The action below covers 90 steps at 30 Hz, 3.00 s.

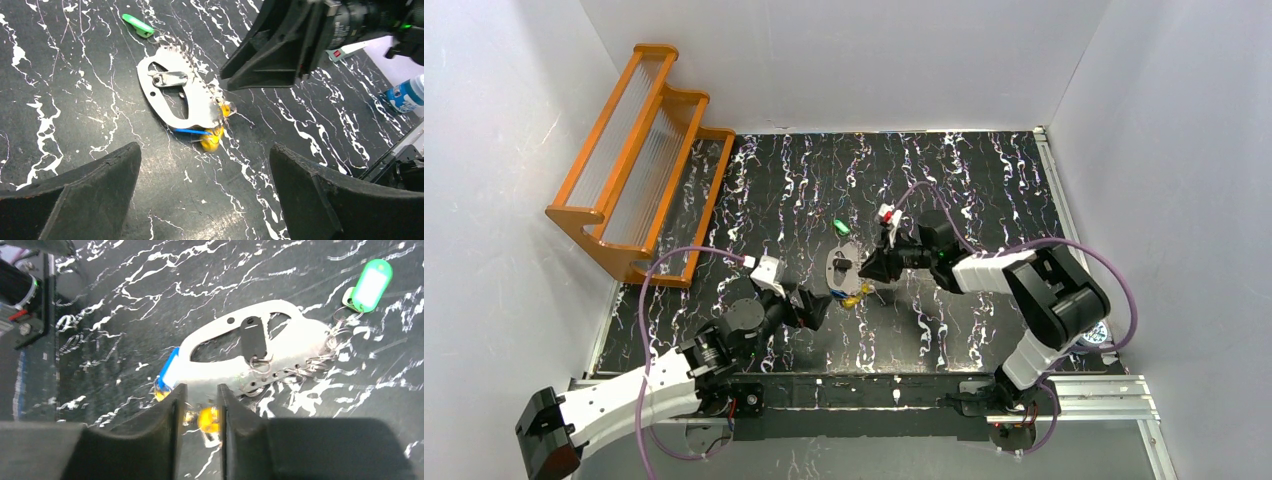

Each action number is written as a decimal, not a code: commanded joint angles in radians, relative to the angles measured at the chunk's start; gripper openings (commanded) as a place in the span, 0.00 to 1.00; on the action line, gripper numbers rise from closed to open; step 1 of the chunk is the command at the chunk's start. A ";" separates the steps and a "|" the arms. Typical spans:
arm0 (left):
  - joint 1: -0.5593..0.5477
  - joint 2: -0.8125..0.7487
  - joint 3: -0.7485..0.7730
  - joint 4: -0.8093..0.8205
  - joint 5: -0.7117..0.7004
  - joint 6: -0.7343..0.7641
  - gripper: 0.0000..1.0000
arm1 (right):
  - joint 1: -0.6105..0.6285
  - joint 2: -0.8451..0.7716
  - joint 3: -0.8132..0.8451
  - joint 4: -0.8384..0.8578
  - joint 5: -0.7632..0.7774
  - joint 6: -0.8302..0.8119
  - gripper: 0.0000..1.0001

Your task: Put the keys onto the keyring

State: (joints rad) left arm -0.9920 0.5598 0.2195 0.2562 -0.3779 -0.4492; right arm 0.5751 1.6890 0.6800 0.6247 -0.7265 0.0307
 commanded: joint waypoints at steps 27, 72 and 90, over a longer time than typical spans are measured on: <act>0.577 0.496 0.174 0.230 0.301 0.169 0.99 | -0.287 -0.301 -0.058 -0.125 0.222 0.075 0.99; 0.840 1.117 0.017 1.038 0.067 0.486 0.98 | -0.531 -0.097 -0.438 0.599 0.786 -0.017 0.99; 0.866 1.115 0.040 0.989 0.111 0.466 0.98 | -0.532 -0.097 -0.433 0.589 0.778 -0.016 0.99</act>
